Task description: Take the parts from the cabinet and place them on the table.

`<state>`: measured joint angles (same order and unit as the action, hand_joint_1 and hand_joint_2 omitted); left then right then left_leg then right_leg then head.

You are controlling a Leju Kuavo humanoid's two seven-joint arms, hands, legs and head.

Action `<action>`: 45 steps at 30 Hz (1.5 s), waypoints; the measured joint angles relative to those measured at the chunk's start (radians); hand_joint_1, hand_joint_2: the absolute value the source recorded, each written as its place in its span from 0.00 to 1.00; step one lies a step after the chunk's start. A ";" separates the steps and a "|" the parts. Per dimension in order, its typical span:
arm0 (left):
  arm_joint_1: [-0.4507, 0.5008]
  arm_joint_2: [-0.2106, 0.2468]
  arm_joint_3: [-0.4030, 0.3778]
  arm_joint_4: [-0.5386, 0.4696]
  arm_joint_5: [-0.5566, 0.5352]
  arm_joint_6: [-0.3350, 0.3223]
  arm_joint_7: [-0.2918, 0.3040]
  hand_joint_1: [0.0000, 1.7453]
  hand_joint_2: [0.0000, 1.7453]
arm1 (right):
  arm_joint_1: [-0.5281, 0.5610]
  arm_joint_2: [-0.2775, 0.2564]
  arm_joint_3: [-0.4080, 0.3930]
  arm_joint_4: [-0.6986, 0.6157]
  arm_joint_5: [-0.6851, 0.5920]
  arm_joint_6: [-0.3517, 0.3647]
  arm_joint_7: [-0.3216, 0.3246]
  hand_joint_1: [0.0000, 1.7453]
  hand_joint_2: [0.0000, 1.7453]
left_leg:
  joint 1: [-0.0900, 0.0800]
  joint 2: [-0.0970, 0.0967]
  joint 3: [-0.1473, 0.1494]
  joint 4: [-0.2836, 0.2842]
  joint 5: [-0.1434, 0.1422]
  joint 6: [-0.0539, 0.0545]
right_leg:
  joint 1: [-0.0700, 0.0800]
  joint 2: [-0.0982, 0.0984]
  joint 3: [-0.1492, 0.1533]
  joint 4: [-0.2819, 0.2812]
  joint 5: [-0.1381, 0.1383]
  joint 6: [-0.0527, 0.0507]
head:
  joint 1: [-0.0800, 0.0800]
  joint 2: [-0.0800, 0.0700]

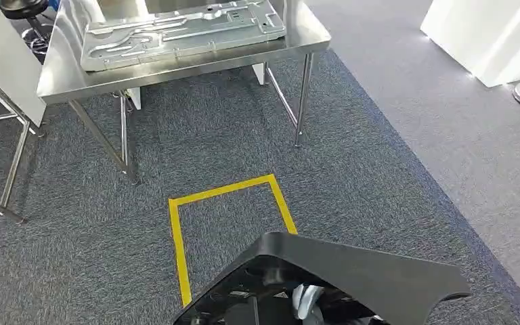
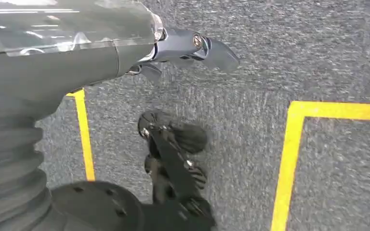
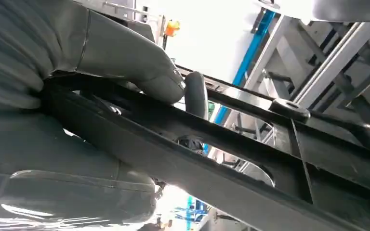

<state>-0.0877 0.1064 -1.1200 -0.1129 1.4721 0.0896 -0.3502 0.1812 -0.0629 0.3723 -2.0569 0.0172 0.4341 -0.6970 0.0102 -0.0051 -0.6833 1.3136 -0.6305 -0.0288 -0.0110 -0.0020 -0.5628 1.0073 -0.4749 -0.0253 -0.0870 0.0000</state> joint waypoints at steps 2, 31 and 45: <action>0.001 0.000 0.000 0.000 0.000 0.000 0.000 0.00 1.00 | 0.003 0.000 -0.002 0.000 0.000 0.000 0.000 1.00 1.00 | 0.004 0.000 0.016 -0.080 0.086 -0.002 | 0.000 0.001 0.018 0.000 -0.013 0.003 | 0.000 0.000; -0.005 0.007 -0.027 0.000 0.000 -0.002 -0.002 0.00 1.00 | 0.017 0.011 -0.020 -0.025 0.015 -0.024 0.000 1.00 1.00 | 0.002 -0.001 -0.006 0.010 0.005 -0.009 | 0.000 0.004 0.010 0.003 -0.013 0.000 | 0.000 0.000; -0.013 0.010 -0.050 0.000 0.000 -0.005 -0.001 0.00 1.00 | 0.017 0.019 -0.022 -0.030 0.018 -0.039 0.000 1.00 1.00 | 0.000 0.000 0.125 -0.306 0.155 0.056 | 0.000 0.003 -0.115 0.297 -0.165 0.051 | 0.000 0.000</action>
<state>-0.1005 0.1163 -1.1704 -0.1129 1.4721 0.0847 -0.3513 0.1978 -0.0435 0.3502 -2.0867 0.0351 0.3948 -0.6970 0.0105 -0.0046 -0.5582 1.0080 -0.4753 0.0272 -0.0105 0.0014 -0.6777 1.3040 -0.6394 0.0258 -0.0866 0.0000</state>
